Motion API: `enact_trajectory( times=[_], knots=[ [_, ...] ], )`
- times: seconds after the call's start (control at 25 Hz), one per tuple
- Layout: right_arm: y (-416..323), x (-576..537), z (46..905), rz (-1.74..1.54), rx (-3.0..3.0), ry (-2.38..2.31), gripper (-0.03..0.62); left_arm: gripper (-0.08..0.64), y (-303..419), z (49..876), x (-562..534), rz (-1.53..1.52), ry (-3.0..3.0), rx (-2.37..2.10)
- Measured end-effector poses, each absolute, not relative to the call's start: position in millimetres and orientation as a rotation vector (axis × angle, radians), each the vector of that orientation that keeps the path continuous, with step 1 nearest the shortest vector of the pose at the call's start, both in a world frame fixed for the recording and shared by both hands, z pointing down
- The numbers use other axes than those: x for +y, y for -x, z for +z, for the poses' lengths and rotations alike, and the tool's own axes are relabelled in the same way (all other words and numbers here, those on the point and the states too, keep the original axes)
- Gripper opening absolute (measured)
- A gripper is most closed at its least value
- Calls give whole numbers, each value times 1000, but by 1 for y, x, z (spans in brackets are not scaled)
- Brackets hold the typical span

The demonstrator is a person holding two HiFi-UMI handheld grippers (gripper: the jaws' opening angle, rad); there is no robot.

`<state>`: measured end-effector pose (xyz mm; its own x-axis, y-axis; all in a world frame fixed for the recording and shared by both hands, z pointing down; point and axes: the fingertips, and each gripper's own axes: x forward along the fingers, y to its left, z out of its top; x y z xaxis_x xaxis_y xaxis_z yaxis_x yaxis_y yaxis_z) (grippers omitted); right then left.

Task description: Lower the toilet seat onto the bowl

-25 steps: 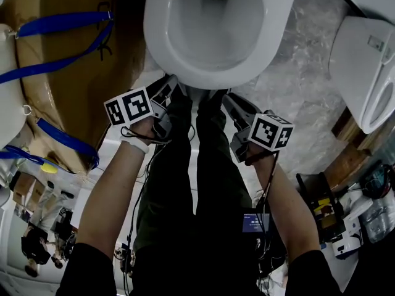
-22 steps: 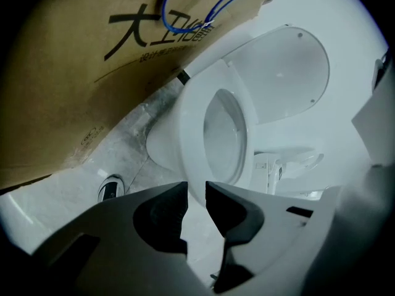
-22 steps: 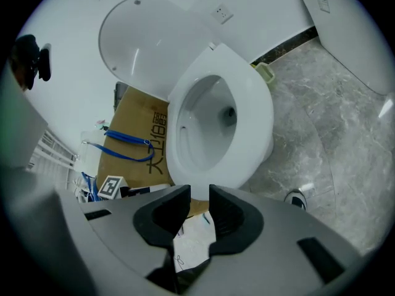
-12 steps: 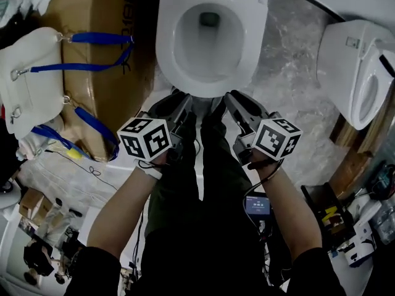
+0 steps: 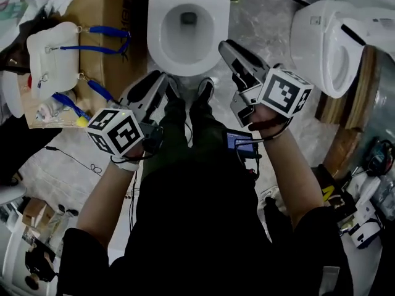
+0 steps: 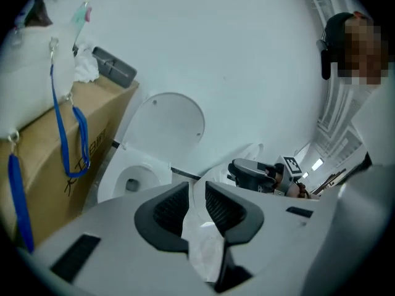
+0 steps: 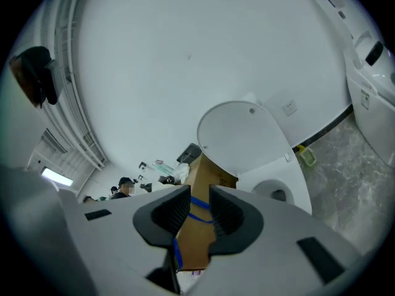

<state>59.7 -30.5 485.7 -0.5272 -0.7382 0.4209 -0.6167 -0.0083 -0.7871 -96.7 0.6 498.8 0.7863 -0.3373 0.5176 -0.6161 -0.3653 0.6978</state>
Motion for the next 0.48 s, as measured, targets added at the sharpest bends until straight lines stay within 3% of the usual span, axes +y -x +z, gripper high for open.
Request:
enact_trajectory(
  times=[0.48],
  knots=[
    [-115, -17, 308, -1122, 2308, 1603, 110, 94, 61, 345, 10, 266, -2195, -636]
  ],
)
